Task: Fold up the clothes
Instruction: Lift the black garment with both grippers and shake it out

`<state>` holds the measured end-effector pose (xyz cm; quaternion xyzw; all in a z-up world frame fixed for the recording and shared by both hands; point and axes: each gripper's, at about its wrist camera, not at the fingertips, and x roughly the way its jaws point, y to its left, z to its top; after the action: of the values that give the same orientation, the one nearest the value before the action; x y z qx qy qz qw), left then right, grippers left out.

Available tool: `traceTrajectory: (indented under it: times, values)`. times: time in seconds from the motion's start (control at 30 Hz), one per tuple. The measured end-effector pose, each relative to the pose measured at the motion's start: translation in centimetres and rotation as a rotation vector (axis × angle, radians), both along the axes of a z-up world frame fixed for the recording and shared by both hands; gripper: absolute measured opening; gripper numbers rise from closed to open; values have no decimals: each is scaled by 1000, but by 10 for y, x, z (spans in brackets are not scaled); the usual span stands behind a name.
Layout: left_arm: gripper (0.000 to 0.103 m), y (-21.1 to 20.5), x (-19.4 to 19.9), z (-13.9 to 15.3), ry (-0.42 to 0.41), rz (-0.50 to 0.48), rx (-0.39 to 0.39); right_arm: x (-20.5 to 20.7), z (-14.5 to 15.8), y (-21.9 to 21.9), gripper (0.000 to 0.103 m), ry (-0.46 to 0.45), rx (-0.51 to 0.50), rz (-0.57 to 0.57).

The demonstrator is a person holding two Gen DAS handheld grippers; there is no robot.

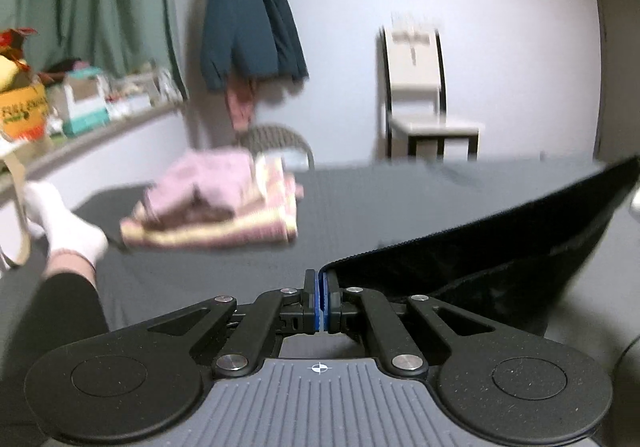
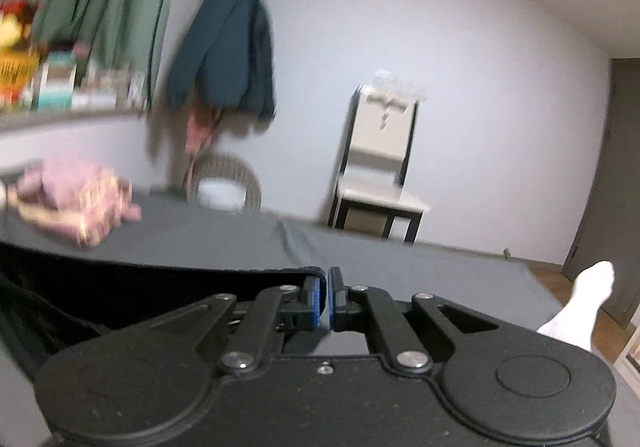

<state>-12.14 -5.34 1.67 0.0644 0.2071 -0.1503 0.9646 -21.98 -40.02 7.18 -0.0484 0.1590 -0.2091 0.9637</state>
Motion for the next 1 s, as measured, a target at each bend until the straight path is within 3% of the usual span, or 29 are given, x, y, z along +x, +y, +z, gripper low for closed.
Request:
traceTrajectory:
  times: [0.2, 0.37, 0.53, 0.67, 0.77, 0.83, 1.0]
  values:
    - [1, 23, -34, 87, -164, -13, -43, -45, 76, 12, 5, -154, 14, 2]
    - [1, 57, -60, 163, -254, -103, -79, -83, 139, 27, 5, -249, -100, 48]
    - [1, 78, -84, 217, -346, -161, -115, -120, 185, 42, 5, -365, -171, 58]
    - [1, 79, -70, 231, -326, -192, -133, -117, 198, 34, 6, -389, -142, 49]
    - [1, 69, -37, 223, -227, -211, -134, -87, 185, 14, 6, -311, -75, 32]
    - [1, 53, -7, 210, -169, -208, -94, -60, 171, -3, 6, -248, -22, 23]
    - [1, 3, 48, 197, -162, -192, 25, 12, 144, -39, 5, -137, 30, -25]
